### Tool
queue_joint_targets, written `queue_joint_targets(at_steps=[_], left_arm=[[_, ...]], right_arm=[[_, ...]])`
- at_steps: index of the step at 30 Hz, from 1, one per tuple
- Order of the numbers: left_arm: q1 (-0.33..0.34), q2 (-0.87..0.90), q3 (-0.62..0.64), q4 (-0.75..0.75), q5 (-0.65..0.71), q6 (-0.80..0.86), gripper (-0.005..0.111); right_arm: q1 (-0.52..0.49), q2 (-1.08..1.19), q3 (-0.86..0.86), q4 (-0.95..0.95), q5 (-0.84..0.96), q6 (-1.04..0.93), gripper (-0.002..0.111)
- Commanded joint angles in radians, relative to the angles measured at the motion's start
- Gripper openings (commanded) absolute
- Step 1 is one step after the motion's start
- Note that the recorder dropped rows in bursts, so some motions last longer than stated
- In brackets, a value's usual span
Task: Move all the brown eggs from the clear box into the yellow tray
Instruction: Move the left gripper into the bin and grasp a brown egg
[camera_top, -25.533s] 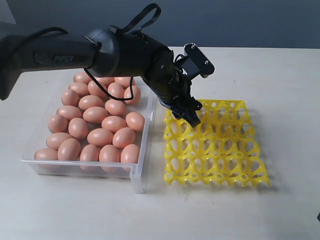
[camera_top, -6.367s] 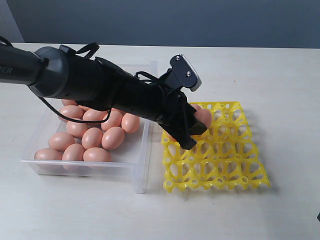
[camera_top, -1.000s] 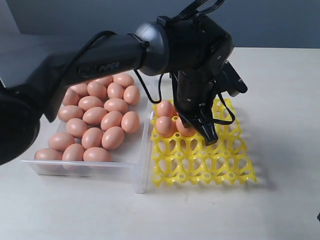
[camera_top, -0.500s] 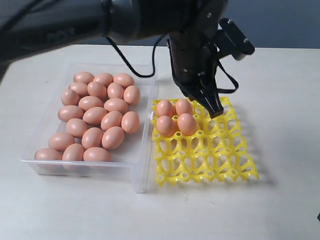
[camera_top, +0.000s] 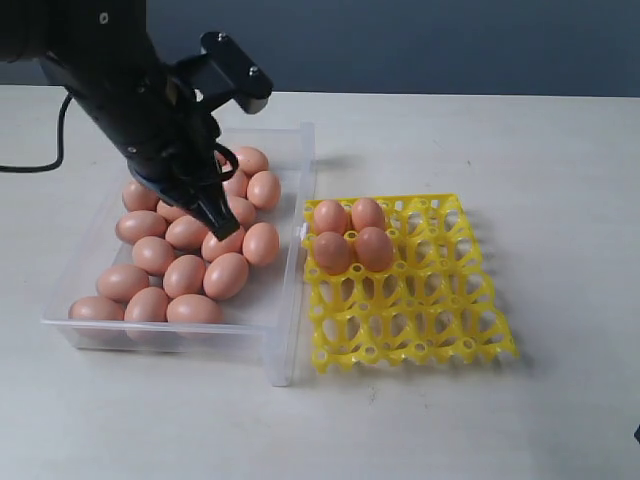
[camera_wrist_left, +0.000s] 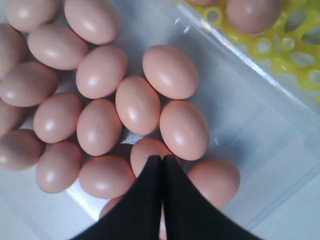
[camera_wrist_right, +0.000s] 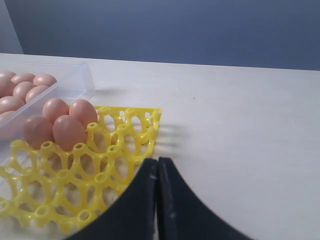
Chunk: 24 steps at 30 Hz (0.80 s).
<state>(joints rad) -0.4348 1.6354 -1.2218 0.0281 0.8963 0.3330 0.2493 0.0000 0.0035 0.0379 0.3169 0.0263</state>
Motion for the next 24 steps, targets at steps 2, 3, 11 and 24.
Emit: queue_joint_targets(at_steps=[2, 3, 11, 24], left_arm=[[0.017, -0.002, 0.058, -0.106, -0.064, 0.037, 0.012], [0.017, 0.006, 0.058, -0.128, -0.064, 0.037, 0.016], [0.017, 0.135, 0.058, -0.114, -0.106, -0.16, 0.049], [0.017, 0.239, 0.058, -0.12, -0.176, -0.224, 0.054]], right_arm=[[0.001, 0.0, -0.003, -0.002, -0.012, 0.0, 0.001], [0.001, 0.0, -0.003, -0.002, -0.012, 0.0, 0.001], [0.001, 0.0, -0.003, -0.002, -0.012, 0.0, 0.001], [0.001, 0.0, -0.003, -0.002, -0.012, 0.0, 0.001]])
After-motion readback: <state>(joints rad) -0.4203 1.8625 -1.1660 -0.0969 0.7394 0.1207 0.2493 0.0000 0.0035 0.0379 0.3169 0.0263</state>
